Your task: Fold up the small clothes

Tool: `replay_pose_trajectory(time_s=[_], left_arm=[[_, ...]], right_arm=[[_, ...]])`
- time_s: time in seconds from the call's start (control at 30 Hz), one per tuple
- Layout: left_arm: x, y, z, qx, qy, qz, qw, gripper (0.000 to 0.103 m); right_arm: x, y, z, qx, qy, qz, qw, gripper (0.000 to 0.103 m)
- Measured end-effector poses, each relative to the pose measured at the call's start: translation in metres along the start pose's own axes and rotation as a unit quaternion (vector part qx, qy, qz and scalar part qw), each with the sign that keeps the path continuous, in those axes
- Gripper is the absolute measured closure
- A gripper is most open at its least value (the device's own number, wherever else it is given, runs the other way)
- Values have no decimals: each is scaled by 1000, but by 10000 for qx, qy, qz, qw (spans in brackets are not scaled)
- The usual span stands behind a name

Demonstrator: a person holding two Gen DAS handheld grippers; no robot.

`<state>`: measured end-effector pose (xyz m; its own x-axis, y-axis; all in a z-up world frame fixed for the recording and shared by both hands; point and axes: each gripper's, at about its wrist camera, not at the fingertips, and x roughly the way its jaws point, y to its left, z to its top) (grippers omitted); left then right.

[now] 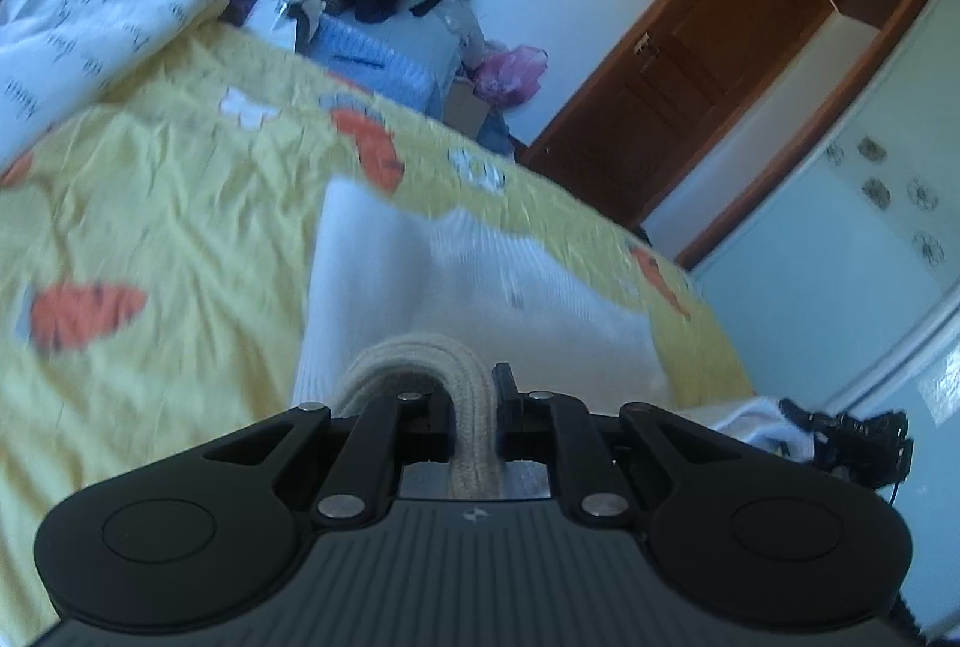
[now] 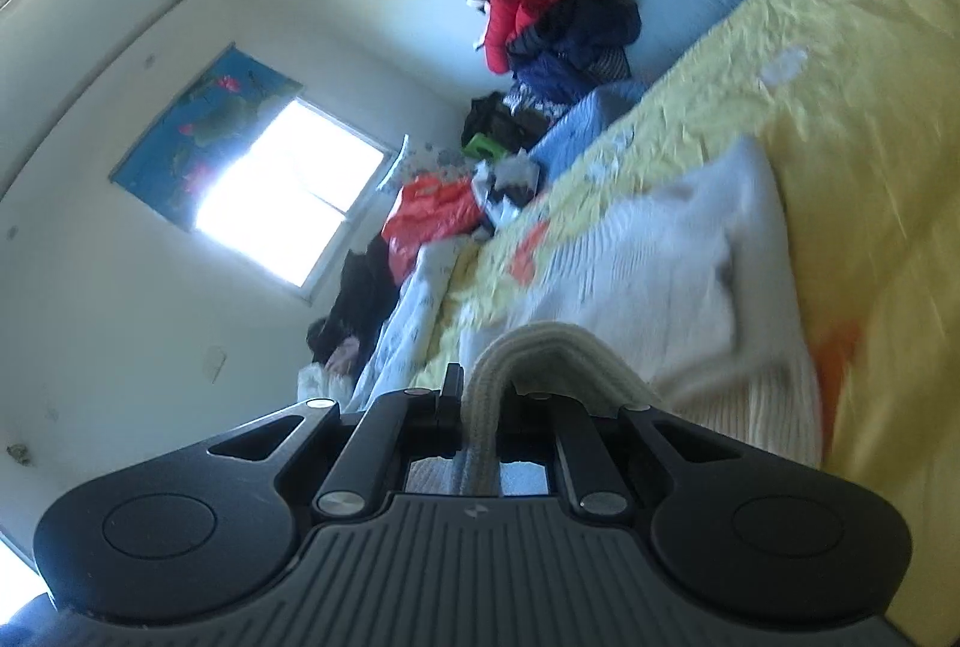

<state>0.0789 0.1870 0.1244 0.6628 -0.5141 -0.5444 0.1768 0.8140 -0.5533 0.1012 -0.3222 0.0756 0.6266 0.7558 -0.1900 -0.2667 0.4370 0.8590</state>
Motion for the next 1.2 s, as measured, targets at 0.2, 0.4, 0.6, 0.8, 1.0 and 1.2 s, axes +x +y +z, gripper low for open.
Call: replay_pose_trajectory(time_s=[0.2, 0.4, 0.6, 0.8, 1.0, 1.2], left_arm=[[46, -3, 52, 136, -33, 81, 9999, 92], [96, 3, 83, 209, 22, 306, 9993, 92], [151, 29, 115, -45, -90, 617, 9980, 92], [209, 89, 120, -1686, 211, 593, 9837, 87], [159, 83, 124, -1897, -551, -67, 9803, 33], [78, 74, 98, -1679, -1416, 240, 9753, 16]], right_arm=[[40, -25, 51, 35, -8, -161, 9999, 90], [76, -51, 81, 98, 23, -343, 9994, 90], [115, -94, 117, 553, -76, -640, 9964, 89], [147, -152, 124, 1483, -463, -995, 9828, 57], [117, -129, 119, 1123, -721, -847, 9874, 46], [57, -75, 82, 273, -569, -939, 9936, 46]])
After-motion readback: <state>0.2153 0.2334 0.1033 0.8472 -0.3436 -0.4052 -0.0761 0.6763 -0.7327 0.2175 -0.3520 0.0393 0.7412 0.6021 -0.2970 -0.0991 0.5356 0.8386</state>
